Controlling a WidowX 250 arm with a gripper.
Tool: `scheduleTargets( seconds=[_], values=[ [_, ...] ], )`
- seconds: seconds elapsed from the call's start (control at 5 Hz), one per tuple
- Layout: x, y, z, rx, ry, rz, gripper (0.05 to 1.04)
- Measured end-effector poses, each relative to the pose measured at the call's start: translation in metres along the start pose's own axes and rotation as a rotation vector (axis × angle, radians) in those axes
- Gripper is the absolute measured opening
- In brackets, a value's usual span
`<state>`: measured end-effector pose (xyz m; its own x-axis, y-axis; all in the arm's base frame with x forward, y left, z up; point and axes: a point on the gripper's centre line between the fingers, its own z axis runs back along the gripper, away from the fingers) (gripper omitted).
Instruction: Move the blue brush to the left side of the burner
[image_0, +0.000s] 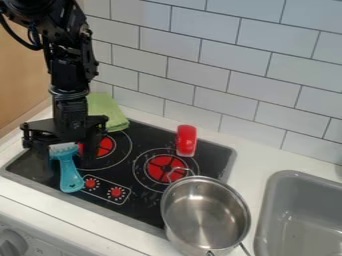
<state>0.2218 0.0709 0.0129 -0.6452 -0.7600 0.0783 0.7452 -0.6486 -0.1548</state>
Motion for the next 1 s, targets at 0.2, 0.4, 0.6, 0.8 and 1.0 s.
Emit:
scheduleTargets(
  seconds=[0.2, 0.4, 0.6, 0.8, 1.0],
  values=[
    [0.001, 0.001, 0.002, 0.004, 0.003, -0.025, 1.003],
    [-0.003, 0.005, 0.024, 0.049, 0.086, -0.071, 0.998],
    [-0.001, 0.008, 0.037, 0.042, 0.141, -0.129, 0.998],
    [-0.005, 0.007, 0.045, 0.005, 0.163, -0.138, 0.998],
    [-0.005, 0.008, 0.045, 0.006, 0.164, -0.137, 0.998]
  ],
)
